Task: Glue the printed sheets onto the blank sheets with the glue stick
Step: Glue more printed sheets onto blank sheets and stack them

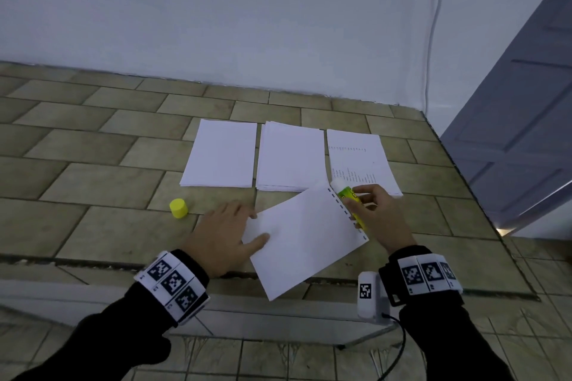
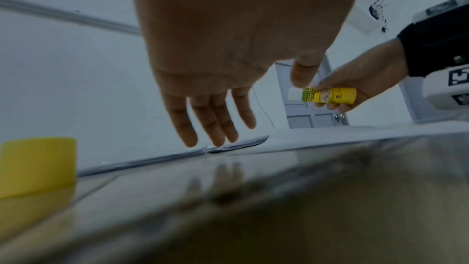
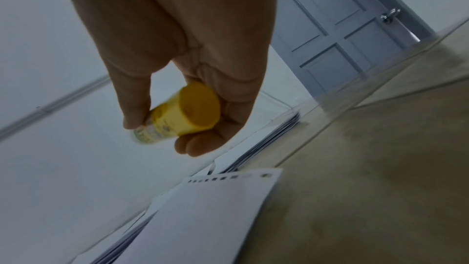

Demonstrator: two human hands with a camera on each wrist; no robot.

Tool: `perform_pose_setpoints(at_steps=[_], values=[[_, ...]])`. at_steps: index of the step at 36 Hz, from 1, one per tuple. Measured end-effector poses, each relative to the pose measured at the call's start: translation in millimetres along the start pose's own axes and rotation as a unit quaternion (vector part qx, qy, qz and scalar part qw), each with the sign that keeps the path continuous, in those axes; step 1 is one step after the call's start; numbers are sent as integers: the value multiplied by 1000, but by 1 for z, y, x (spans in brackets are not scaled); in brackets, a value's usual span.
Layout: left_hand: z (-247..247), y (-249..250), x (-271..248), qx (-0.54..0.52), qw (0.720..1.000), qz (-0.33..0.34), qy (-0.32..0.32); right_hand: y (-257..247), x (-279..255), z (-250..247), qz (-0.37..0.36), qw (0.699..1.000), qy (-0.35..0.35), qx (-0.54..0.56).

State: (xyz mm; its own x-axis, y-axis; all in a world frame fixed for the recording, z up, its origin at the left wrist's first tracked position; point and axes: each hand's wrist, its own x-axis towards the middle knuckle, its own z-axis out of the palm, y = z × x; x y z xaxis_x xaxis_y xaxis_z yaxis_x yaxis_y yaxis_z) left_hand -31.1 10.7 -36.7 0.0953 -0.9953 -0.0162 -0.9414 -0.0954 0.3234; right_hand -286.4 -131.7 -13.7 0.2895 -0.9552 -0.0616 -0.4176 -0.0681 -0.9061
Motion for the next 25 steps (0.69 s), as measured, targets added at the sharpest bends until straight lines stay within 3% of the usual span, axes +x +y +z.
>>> perform_pose_setpoints(at_steps=[2, 8, 14, 19, 25], values=[[8, 2, -2, 52, 998, -17, 12, 0, 0, 3, -2, 1000, -3, 7], [26, -9, -1, 76, 995, 28, 53, -1, 0, 14, -2, 1000, -22, 12], [28, -19, 6, 92, 994, 62, 5, -4, 0, 25, -15, 1000, -15, 5], [38, -24, 11, 67, 996, 51, -33, -17, 7, 41, -50, 998, 2, -28], [50, -28, 8, 30, 998, 47, 12, -31, 12, 74, -90, 995, -17, -32]])
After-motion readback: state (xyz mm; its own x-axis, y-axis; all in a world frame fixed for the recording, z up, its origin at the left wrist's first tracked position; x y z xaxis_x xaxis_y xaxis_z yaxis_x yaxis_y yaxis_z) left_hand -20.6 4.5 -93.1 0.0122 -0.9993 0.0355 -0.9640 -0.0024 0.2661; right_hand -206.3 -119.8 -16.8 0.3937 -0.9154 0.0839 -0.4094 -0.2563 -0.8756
